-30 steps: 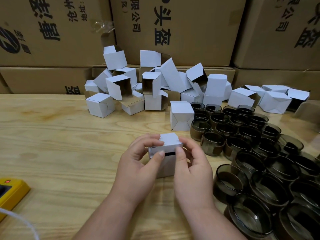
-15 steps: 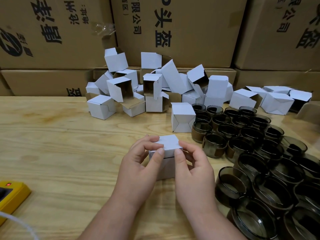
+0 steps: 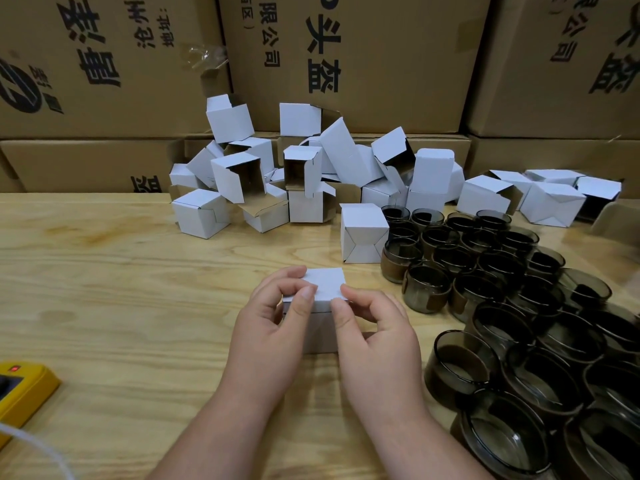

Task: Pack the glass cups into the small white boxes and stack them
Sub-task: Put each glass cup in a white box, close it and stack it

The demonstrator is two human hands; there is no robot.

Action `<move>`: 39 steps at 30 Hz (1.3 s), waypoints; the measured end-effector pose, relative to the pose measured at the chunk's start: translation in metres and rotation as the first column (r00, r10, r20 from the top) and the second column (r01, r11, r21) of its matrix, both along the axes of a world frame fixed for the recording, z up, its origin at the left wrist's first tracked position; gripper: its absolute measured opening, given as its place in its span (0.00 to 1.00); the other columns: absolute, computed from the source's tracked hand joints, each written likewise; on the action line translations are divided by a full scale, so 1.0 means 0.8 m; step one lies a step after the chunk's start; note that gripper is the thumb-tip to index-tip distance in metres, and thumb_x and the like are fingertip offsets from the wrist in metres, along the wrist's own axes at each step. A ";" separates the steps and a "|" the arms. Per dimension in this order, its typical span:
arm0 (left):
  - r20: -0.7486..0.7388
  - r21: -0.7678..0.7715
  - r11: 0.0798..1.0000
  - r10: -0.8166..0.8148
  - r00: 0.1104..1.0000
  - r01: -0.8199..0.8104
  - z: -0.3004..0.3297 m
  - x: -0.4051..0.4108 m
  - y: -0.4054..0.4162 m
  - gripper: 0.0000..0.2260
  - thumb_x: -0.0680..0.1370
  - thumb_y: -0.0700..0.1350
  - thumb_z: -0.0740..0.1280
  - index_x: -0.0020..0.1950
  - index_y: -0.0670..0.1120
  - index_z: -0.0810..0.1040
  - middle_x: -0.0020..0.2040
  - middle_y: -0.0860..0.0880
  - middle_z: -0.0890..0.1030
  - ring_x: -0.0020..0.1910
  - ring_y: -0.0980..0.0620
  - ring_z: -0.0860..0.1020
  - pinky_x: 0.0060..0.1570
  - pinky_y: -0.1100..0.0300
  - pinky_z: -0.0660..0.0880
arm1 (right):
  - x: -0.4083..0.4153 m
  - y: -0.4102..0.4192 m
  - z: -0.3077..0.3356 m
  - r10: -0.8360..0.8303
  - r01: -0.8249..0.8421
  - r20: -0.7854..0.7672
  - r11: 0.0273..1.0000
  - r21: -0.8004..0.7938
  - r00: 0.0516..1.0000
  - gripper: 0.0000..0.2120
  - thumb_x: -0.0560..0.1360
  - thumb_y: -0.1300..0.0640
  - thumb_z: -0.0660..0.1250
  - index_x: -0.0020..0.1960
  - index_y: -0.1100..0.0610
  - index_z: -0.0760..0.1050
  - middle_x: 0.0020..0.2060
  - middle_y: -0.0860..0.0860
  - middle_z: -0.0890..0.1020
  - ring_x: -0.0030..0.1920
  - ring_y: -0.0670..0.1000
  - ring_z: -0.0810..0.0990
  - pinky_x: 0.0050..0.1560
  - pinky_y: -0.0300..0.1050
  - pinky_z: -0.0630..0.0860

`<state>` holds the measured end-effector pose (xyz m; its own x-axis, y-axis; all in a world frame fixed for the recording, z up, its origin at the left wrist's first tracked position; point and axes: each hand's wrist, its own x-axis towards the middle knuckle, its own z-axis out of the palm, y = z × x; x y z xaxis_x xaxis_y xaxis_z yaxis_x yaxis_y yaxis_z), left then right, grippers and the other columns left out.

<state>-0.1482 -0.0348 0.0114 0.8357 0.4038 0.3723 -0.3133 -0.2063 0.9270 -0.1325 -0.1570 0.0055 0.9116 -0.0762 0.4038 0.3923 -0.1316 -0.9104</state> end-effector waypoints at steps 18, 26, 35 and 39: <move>-0.187 0.105 0.994 0.046 0.981 -0.027 0.001 -0.006 0.021 0.17 0.85 0.41 0.59 0.52 0.62 0.81 0.71 0.60 0.74 0.72 0.57 0.70 0.68 0.60 0.69 | 0.001 0.005 -0.013 0.238 -0.251 -0.128 0.963 -0.100 0.963 0.14 0.72 0.42 0.65 0.57 0.35 0.78 0.58 0.29 0.76 0.60 0.37 0.78 0.60 0.37 0.76; 0.062 0.832 0.510 0.305 0.950 -0.218 0.020 -0.014 0.032 0.12 0.72 0.61 0.71 0.50 0.56 0.84 0.52 0.56 0.81 0.55 0.50 0.77 0.52 0.51 0.77 | -0.005 0.015 -0.003 0.267 -0.322 -0.294 0.933 -0.158 0.918 0.23 0.68 0.36 0.57 0.61 0.18 0.59 0.58 0.22 0.74 0.53 0.33 0.80 0.56 0.42 0.79; -0.001 0.791 0.553 0.427 0.904 -0.261 0.017 0.034 0.089 0.10 0.73 0.53 0.75 0.46 0.50 0.79 0.46 0.56 0.77 0.46 0.49 0.79 0.39 0.52 0.76 | -0.007 0.013 -0.002 0.231 -0.304 -0.342 0.935 -0.180 0.911 0.27 0.68 0.47 0.59 0.65 0.26 0.63 0.55 0.25 0.74 0.49 0.37 0.80 0.52 0.42 0.78; -0.046 0.795 0.550 0.476 0.878 -0.256 0.017 0.041 0.132 0.10 0.75 0.57 0.73 0.50 0.52 0.81 0.51 0.58 0.80 0.49 0.52 0.80 0.44 0.51 0.78 | -0.006 0.013 -0.002 0.205 -0.293 -0.349 0.930 -0.222 0.915 0.25 0.74 0.53 0.63 0.63 0.29 0.63 0.55 0.31 0.77 0.47 0.36 0.80 0.52 0.42 0.78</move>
<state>-0.1152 0.0710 0.0249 0.7810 0.3640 0.5074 0.1517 -0.8988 0.4113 -0.1377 -0.1463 0.0036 0.9686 0.2394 0.0666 0.1436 -0.3203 -0.9364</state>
